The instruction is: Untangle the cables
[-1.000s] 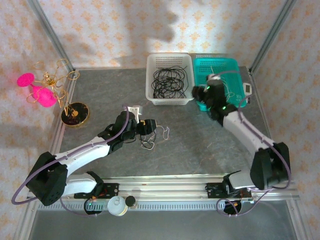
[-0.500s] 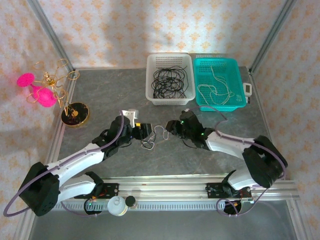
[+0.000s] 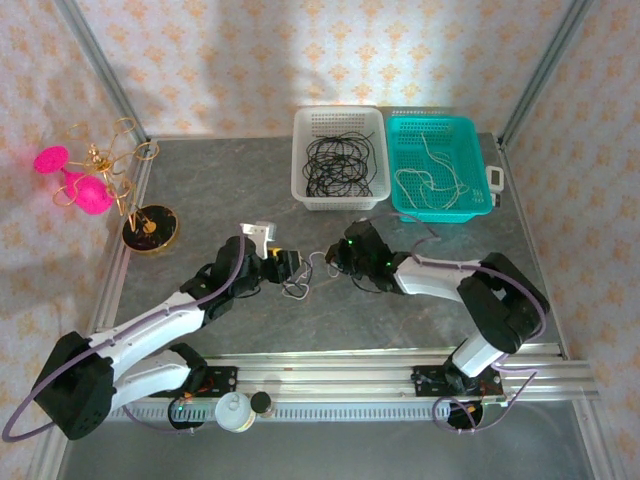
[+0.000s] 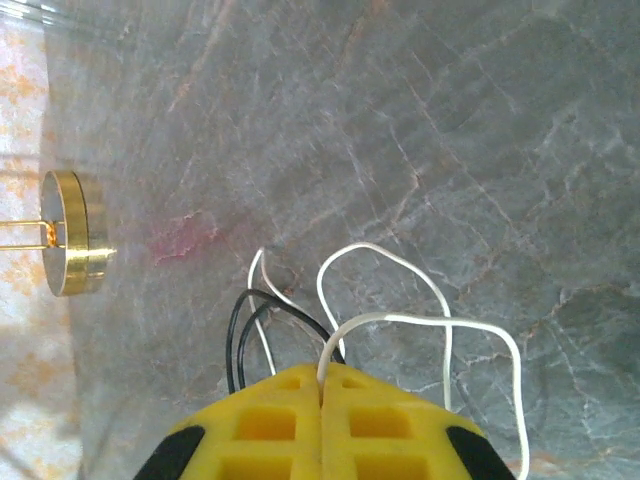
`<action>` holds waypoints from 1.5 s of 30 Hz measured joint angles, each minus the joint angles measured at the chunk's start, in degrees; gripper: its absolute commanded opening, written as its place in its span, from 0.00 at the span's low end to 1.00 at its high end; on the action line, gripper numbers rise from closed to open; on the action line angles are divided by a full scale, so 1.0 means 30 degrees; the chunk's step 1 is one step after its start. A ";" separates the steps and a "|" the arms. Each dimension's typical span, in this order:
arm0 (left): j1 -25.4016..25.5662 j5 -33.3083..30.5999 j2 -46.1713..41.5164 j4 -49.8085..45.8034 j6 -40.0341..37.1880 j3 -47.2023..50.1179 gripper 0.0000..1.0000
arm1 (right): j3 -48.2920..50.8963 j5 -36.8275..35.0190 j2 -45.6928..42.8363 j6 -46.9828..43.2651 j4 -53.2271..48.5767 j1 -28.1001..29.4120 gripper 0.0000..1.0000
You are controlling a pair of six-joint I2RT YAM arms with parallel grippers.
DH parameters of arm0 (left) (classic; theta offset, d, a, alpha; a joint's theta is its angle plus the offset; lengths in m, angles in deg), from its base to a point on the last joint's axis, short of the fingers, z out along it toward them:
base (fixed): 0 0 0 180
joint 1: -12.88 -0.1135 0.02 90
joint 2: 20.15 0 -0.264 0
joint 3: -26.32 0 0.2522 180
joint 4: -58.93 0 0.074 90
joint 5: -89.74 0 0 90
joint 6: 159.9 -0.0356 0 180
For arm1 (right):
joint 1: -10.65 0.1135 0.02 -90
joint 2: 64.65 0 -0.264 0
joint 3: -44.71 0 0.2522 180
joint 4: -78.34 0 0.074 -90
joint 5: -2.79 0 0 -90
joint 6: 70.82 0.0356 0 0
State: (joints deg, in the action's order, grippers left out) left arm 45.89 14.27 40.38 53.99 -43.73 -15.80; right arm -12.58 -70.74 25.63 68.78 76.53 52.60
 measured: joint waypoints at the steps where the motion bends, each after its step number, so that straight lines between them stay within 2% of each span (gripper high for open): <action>1: 0.0000 0.0189 0.0211 0.0066 -0.0204 -0.0131 0.55 | -0.0306 -0.0109 -0.0299 -0.0379 -0.0568 0.0000 0.00; 4: 0.0000 0.0947 0.1166 0.1093 -0.0882 -0.0430 0.72 | -0.1384 -0.0168 -0.1698 -0.1698 -0.2237 -0.0095 0.00; 8: 0.0000 0.1377 0.2397 0.3803 -0.1435 -0.0335 0.78 | -0.2616 0.0780 -0.3869 -0.3089 -0.3745 -0.0736 0.00; 15: 0.0000 0.1545 0.5093 1.0156 -0.3453 0.0525 0.83 | -0.2754 0.3912 -0.6390 -0.3475 -0.5209 -0.2951 0.00; 20: 0.0000 0.2951 0.8007 1.5577 -0.5479 0.2229 0.78 | -0.2739 0.6331 -0.6630 -0.2346 -0.4925 -0.3585 0.00; 23: 0.0036 0.3832 0.9690 1.7413 -0.6433 0.2076 0.78 | -0.2630 0.7169 -0.6666 -0.1486 -0.4226 -0.3679 0.00; 28: 0.0364 0.4160 1.1096 1.8389 -0.7715 0.0838 0.79 | -0.2528 0.8051 -0.6732 -0.0357 -0.3366 -0.3679 0.00; 30: 0.0386 0.4146 1.1344 1.8535 -0.8102 0.0423 0.70 | -0.2514 0.8284 -0.6812 0.0000 -0.3140 -0.3679 0.00; 33: 0.0372 0.4029 1.1876 1.8571 -0.8794 -0.0335 0.42 | -0.2470 0.8750 -0.6943 0.0605 -0.2805 -0.3687 0.00; 37: 0.0379 0.3883 1.2706 1.8666 -0.9624 -0.1260 0.00 | -0.2346 0.9602 -0.7410 0.1494 -0.2572 -0.3971 0.00; 45: 0.0437 0.2178 1.3369 2.0589 -1.0127 -0.1224 0.00 | -0.2353 1.1613 -0.8597 0.3330 -0.1836 -0.6054 0.00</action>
State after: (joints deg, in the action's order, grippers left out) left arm 47.20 20.80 80.49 115.75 -74.11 -19.47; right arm -19.64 -35.90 -0.16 78.77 71.02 34.44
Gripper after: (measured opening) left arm 0.041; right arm 0.061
